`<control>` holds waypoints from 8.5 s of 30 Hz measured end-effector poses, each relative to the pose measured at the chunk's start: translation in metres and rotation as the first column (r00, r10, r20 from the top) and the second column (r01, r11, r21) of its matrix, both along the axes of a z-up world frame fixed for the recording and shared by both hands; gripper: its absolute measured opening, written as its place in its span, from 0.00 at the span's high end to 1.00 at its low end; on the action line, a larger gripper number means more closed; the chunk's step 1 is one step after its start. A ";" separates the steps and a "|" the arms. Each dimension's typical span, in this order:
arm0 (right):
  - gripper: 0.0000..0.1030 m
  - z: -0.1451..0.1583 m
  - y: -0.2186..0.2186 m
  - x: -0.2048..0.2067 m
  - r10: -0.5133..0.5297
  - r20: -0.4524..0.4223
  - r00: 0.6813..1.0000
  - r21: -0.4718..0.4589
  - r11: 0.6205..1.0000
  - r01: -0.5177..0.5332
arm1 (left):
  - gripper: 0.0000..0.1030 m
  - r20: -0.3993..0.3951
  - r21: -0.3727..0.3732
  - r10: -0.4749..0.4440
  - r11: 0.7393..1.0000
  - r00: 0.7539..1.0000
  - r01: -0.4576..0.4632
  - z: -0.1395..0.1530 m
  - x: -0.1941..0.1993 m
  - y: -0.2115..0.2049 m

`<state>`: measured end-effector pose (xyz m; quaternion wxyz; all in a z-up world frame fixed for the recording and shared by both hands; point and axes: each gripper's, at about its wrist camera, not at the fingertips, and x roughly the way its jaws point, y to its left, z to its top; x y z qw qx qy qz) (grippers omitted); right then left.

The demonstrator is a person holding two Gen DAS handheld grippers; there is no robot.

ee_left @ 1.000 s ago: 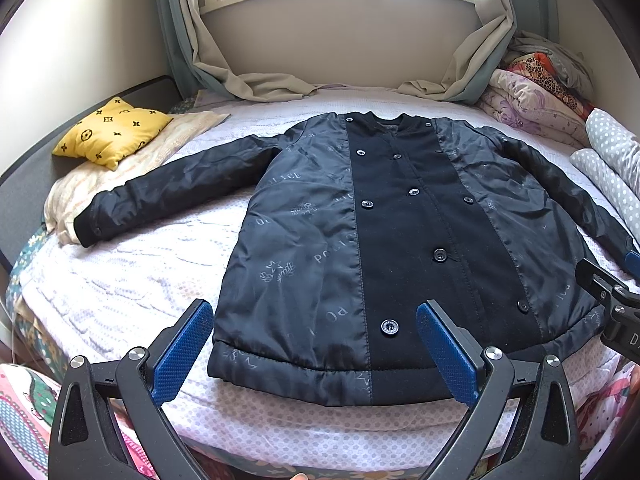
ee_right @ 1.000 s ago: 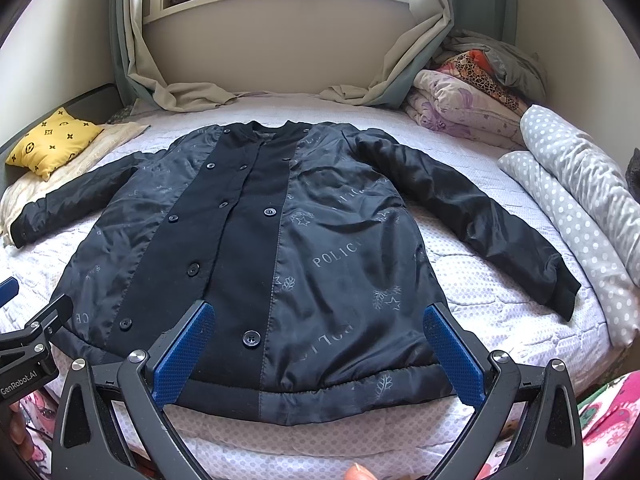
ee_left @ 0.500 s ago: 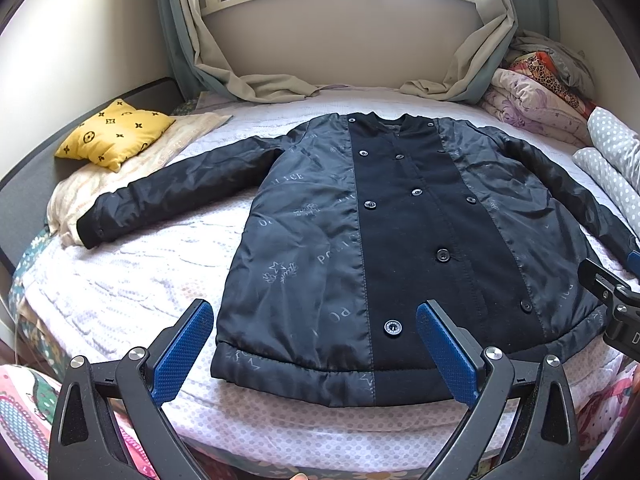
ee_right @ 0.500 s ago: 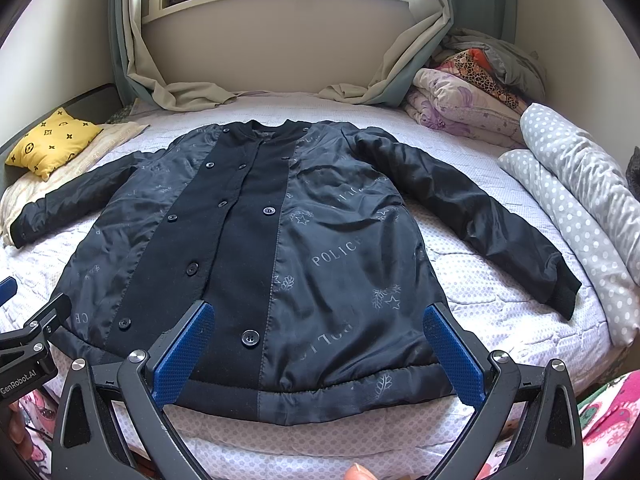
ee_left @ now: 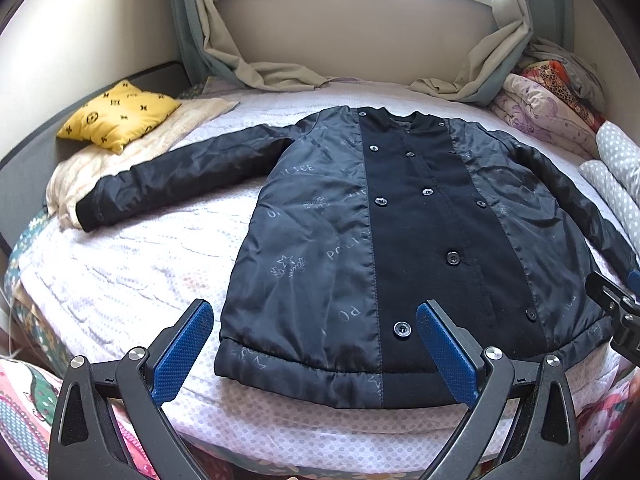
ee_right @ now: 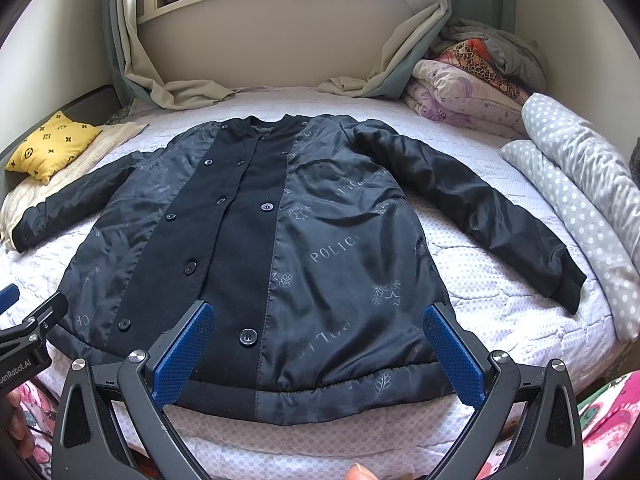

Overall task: Fold large clothes
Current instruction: 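Move the left tool to the jacket sleeve and grasp its knit cuff, then lift the cuff with the left tool and lay the sleeve across the jacket body, then grasp the other sleeve cuff with the right tool and lift it, then lay the sleeve across the jacket body and open the right tool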

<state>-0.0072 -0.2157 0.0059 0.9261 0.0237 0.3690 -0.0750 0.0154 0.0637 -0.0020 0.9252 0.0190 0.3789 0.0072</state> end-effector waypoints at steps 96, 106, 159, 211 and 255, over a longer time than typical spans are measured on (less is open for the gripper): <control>0.00 0.010 -0.072 0.197 0.071 -0.083 0.994 0.038 0.997 -0.068 | 0.88 0.197 -0.202 0.383 0.917 0.902 -0.345 0.123 0.259 0.140; 0.00 0.024 -0.084 0.191 0.052 -0.046 0.998 0.076 0.996 -0.048 | 0.88 0.185 0.066 0.047 0.996 0.982 -0.060 0.095 0.288 -0.062; 0.00 -0.084 -0.110 0.210 0.059 -0.359 0.931 0.392 0.915 0.093 | 0.17 -0.263 -0.164 -0.242 0.965 0.934 0.204 -0.049 0.208 -0.035; 0.73 -0.039 -0.116 0.348 0.098 -0.219 0.971 0.509 0.861 0.028 | 0.17 -0.297 -0.083 -0.138 0.990 0.945 0.119 -0.063 0.226 -0.027; 0.96 -0.052 -0.055 0.357 0.158 -0.171 0.972 0.102 0.985 -0.142 | 0.70 -0.192 0.020 -0.090 0.995 0.977 0.096 -0.053 0.394 -0.022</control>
